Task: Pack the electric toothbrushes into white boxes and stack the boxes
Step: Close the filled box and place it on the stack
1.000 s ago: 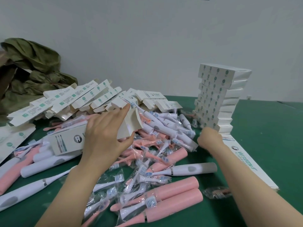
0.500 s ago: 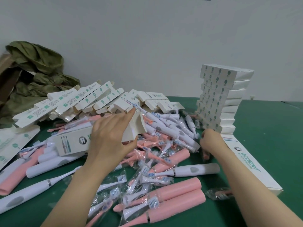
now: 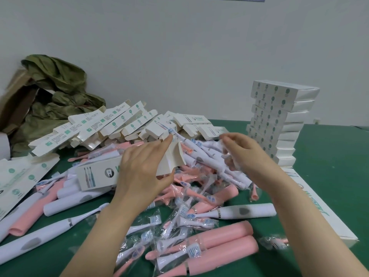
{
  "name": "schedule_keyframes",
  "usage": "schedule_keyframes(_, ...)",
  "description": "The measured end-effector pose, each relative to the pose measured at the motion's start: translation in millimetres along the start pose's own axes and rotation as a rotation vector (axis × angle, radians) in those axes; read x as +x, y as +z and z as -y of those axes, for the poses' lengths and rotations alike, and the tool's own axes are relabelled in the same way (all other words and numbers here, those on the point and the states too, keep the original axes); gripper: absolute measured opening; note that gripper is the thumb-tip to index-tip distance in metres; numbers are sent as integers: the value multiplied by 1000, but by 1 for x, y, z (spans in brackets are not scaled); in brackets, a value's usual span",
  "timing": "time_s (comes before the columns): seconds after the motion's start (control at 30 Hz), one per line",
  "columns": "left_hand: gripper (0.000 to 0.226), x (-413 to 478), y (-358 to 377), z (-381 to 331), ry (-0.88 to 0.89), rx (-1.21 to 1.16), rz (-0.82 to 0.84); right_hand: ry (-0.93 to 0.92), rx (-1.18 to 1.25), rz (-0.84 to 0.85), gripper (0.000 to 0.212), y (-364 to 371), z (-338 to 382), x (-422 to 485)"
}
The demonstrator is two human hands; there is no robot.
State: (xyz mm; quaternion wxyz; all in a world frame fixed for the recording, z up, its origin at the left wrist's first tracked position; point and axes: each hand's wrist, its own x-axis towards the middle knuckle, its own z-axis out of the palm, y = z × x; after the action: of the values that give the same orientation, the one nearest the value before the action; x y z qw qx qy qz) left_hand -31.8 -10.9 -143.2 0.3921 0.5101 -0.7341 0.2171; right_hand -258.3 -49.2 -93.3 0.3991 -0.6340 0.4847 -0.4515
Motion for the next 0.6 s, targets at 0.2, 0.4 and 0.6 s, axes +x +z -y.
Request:
schedule_keyframes(0.2,78,-1,-3,2,-16,2,-22,-143,122,285,4,50,39,-28)
schedule_keyframes(0.4,78,0,-6,2,-42,6,-31,-225,-10,87,12,70,26,-23)
schedule_keyframes(0.6,77,2,-3,0,-13,-11,-36,-375,-394,-106,13,76,29,-12)
